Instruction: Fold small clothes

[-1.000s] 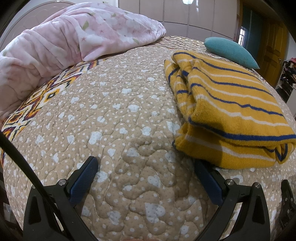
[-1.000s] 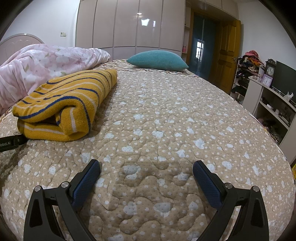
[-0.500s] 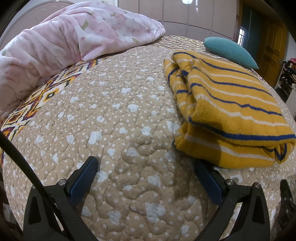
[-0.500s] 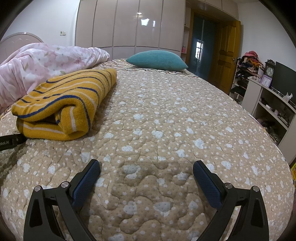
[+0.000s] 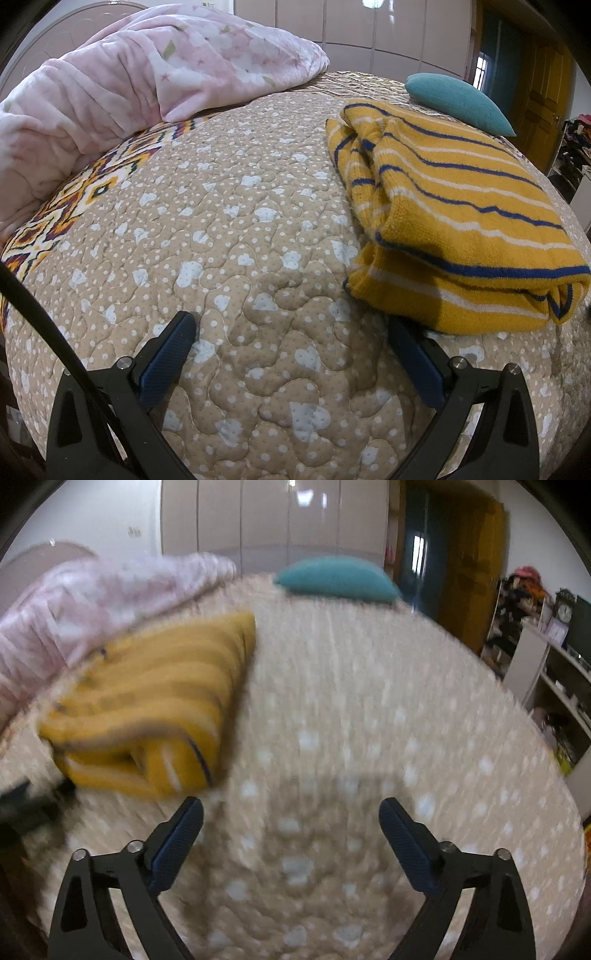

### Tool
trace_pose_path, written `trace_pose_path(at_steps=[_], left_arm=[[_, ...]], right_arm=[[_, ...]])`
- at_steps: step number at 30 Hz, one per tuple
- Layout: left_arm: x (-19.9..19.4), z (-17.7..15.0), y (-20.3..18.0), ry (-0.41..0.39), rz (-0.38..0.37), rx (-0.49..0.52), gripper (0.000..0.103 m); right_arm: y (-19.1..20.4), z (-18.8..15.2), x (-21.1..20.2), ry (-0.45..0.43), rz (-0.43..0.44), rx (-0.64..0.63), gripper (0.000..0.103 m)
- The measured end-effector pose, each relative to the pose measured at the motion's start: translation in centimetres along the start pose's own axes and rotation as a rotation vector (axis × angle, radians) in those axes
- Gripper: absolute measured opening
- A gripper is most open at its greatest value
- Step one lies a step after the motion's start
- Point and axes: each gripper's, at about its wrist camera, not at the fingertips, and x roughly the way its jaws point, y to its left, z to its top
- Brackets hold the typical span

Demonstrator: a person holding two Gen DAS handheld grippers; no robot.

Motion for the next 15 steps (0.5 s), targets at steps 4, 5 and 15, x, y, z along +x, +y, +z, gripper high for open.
trace_pose_path(at_steps=[4, 5, 15], left_arm=[[0.0, 0.0, 0.0, -0.001, -0.002, -0.001, 0.103], [0.0, 0.0, 0.1, -0.001, -0.002, 0.0, 0.103], [-0.1, -0.1, 0.1, -0.005, -0.006, -0.001, 0.103]], right_arm=[[0.3, 4.6, -2.0, -0.125, 0.024, -0.018, 0.093], [0.8, 5.5, -1.7, -0.127, 0.047, -0.031, 0.082], [6.9, 3.3, 7.4, 0.158, 0.277, -0.15, 0.034]])
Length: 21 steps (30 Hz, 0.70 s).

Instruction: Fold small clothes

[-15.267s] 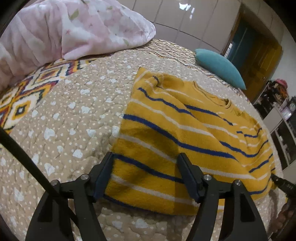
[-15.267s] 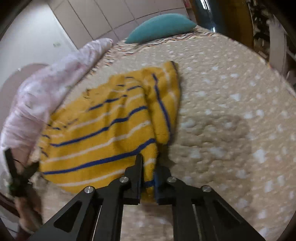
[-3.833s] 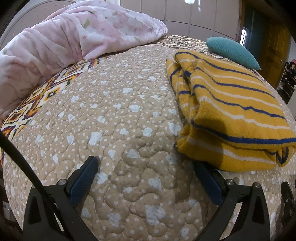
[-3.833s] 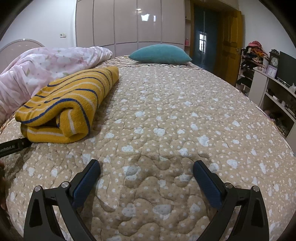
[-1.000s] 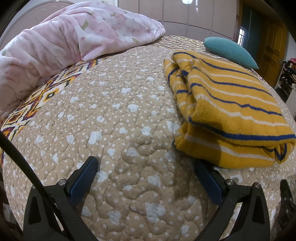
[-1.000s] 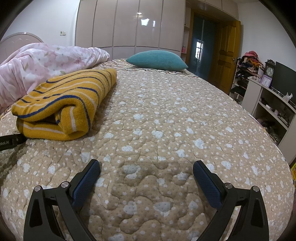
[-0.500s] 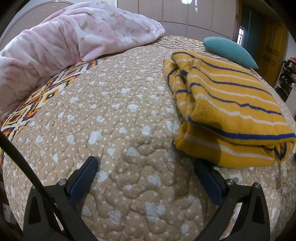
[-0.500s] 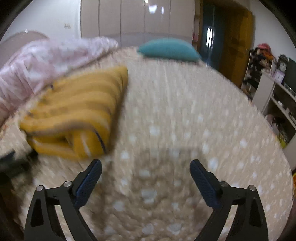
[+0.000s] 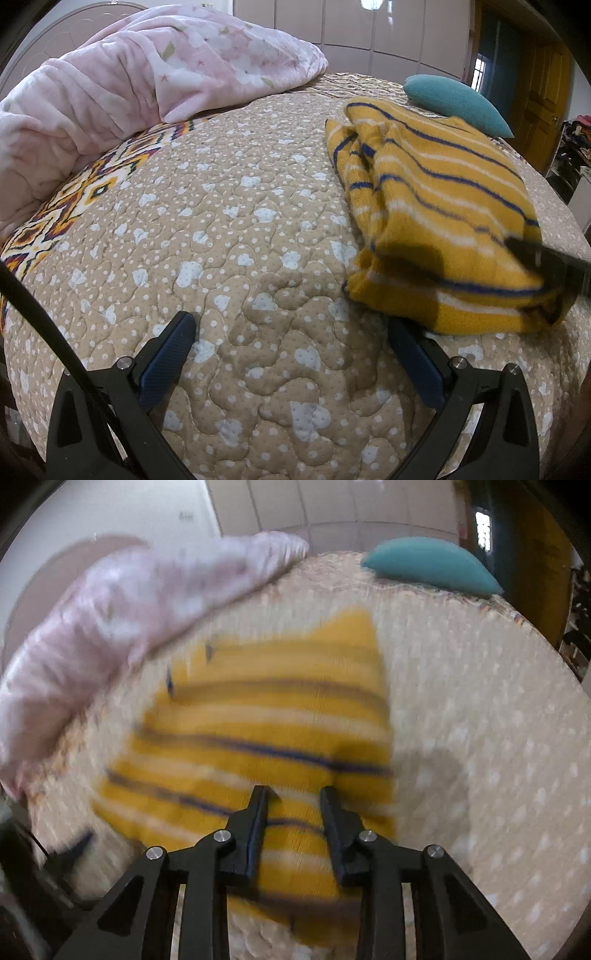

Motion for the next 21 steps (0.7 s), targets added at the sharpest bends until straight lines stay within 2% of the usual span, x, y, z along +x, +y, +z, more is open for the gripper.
trace_pose_path(at_steps=[2, 3, 6, 7, 9, 11, 13, 14, 16, 18, 19, 20, 21], left_arm=[[0.0, 0.1, 0.0, -0.003, -0.007, -0.003, 0.103], [0.0, 0.1, -0.1, -0.004, -0.008, -0.005, 0.103], [0.0, 0.1, -0.1, -0.005, -0.007, -0.004, 0.103], [0.0, 0.1, 0.0, -0.005, -0.009, -0.005, 0.103], [-0.1, 0.1, 0.0, -0.005, -0.009, -0.005, 0.103], [-0.1, 0.0, 0.0, -0.006, -0.009, -0.005, 0.103], [-0.1, 0.0, 0.0, -0.008, -0.011, -0.006, 0.103], [-0.1, 0.1, 0.0, -0.01, -0.012, -0.006, 0.103], [-0.1, 0.0, 0.0, -0.012, -0.012, -0.004, 0.103], [-0.1, 0.0, 0.0, -0.013, -0.011, -0.005, 0.103], [0.0, 0.2, -0.1, -0.013, -0.011, -0.005, 0.103], [-0.1, 0.1, 0.0, -0.013, -0.01, -0.005, 0.103], [-0.1, 0.1, 0.0, -0.014, -0.01, -0.006, 0.103]], right_arm=[[1.0, -0.1, -1.5, 0.002, -0.048, -0.087, 0.034], [1.1, 0.2, -2.5, -0.013, -0.04, -0.093, 0.034], [1.4, 3.0, -5.1, -0.106, 0.064, -0.088, 0.034], [1.8, 4.0, -4.9, -0.111, 0.086, -0.091, 0.034], [3.6, 6.5, -2.9, -0.089, 0.147, -0.096, 0.034], [5.1, 8.4, 0.0, -0.062, 0.145, -0.099, 0.033], [6.5, 9.6, 3.6, 0.005, 0.156, -0.062, 0.032], [6.9, 9.8, 5.9, 0.075, 0.189, -0.02, 0.032], [8.5, 9.5, 7.9, 0.147, 0.233, 0.007, 0.033], [10.0, 9.3, 7.5, 0.162, 0.292, -0.036, 0.038], [10.5, 9.0, 6.4, 0.173, 0.382, -0.058, 0.04], [10.7, 9.2, 5.3, 0.146, 0.401, -0.074, 0.044], [10.7, 9.4, 4.3, 0.113, 0.424, -0.079, 0.044]])
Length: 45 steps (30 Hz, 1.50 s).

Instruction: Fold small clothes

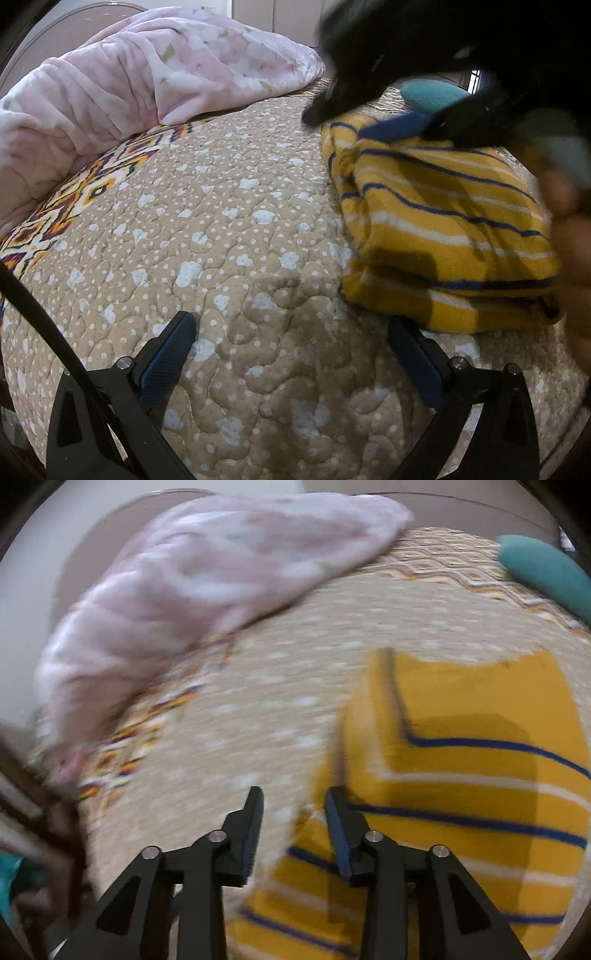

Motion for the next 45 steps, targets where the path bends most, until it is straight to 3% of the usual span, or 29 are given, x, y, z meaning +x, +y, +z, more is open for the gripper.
trace_pose_path(at_steps=[2, 6, 13, 18, 23, 27, 31, 45], left_arm=[[0.1, 0.1, 0.0, -0.001, 0.001, -0.002, 0.103], [-0.2, -0.2, -0.2, -0.002, 0.007, -0.004, 0.103], [-0.2, -0.1, -0.2, 0.007, 0.002, -0.011, 0.103], [0.1, -0.1, -0.3, 0.019, 0.025, -0.002, 0.103], [0.3, 0.1, -0.2, 0.035, 0.024, -0.007, 0.103], [0.6, 0.2, -0.4, 0.047, 0.045, 0.004, 0.103], [0.5, 0.1, -0.5, 0.038, 0.042, 0.0, 0.103], [0.0, -0.4, -0.7, 0.024, 0.045, -0.007, 0.103]], right_arm=[[-0.7, -0.3, -2.4, -0.051, 0.053, 0.033, 0.045], [-3.8, -3.4, -7.2, -0.163, -0.004, 0.147, 0.048], [-6.6, -14.6, -13.4, -0.246, -0.308, 0.227, 0.057], [-9.0, -19.1, -14.9, -0.253, -0.428, 0.288, 0.065], [-9.6, -20.0, -13.5, -0.247, -0.46, 0.34, 0.067], [-8.0, -20.6, -12.4, -0.237, -0.542, 0.266, 0.08], [-6.6, -20.4, -11.0, -0.195, -0.632, 0.189, 0.084], [-7.1, -20.6, -11.0, -0.205, -0.64, 0.201, 0.086]])
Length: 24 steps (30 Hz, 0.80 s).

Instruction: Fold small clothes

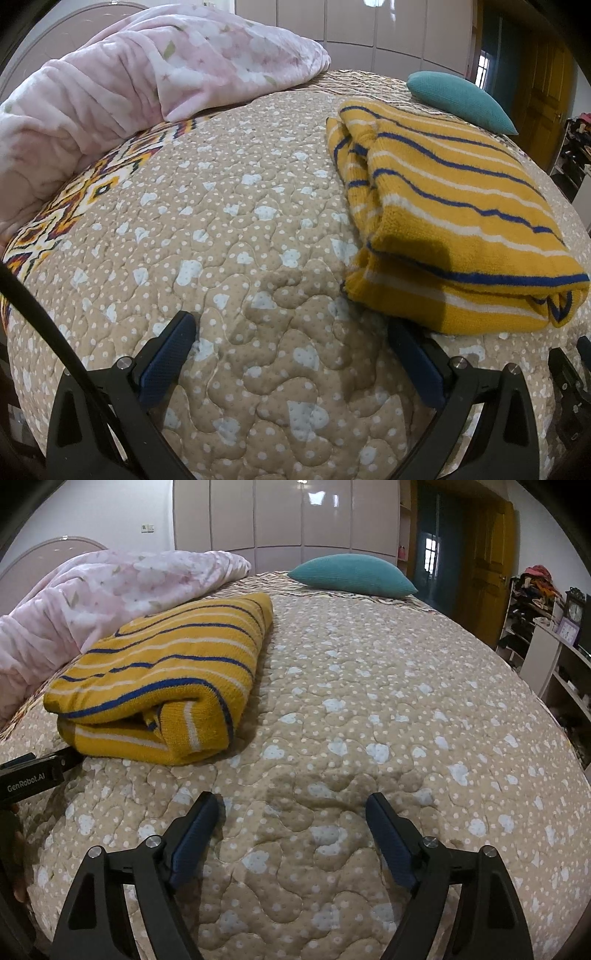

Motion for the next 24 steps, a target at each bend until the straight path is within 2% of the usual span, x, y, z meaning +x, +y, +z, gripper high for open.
trace_pose_path(at_steps=[4, 9, 24], left_arm=[[-0.1, -0.2, 0.0, -0.001, -0.004, -0.004, 0.103], [-0.1, -0.2, 0.0, -0.002, -0.003, -0.002, 0.103], [-0.4, -0.2, 0.1, -0.005, 0.001, 0.002, 0.103]], right_arm=[[0.3, 0.6, 0.3, 0.043, -0.026, 0.02, 0.088], [1.0, 1.5, 1.2, 0.077, -0.064, 0.039, 0.097], [1.4, 0.7, 0.7, 0.026, -0.078, 0.035, 0.097]])
